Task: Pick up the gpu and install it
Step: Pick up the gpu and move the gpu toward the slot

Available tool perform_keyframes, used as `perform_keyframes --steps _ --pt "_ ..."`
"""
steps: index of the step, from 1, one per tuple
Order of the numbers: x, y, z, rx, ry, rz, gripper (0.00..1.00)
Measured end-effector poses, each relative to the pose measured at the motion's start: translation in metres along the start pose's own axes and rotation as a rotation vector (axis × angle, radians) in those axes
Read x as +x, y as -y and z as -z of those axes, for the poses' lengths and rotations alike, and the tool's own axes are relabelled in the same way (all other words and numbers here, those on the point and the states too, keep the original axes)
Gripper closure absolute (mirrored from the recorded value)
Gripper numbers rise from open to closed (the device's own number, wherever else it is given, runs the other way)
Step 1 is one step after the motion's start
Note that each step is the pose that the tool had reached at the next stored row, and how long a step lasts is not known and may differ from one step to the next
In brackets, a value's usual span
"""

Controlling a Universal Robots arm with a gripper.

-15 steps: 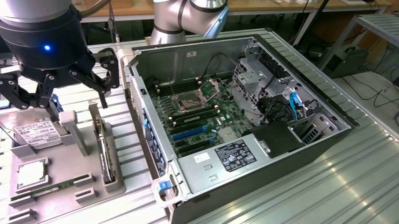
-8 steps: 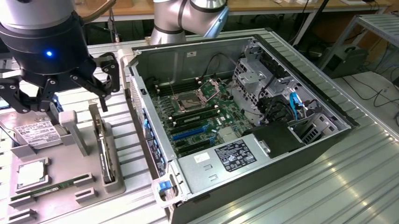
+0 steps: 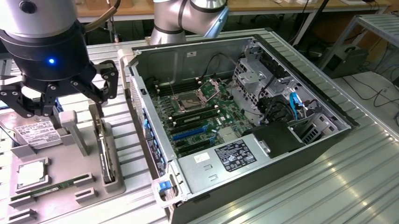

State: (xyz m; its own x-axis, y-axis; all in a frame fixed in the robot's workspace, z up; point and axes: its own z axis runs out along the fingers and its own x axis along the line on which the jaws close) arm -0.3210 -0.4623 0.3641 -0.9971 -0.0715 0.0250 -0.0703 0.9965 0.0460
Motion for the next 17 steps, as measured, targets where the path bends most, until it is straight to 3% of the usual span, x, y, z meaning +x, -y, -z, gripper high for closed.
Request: perform_keyframes --steps 9,17 --pt "-0.001 0.0005 -0.0077 -0.0013 -0.0199 -0.001 0.30" --pt "-0.007 0.0013 -0.0167 -0.0013 -0.0213 -0.001 0.30"
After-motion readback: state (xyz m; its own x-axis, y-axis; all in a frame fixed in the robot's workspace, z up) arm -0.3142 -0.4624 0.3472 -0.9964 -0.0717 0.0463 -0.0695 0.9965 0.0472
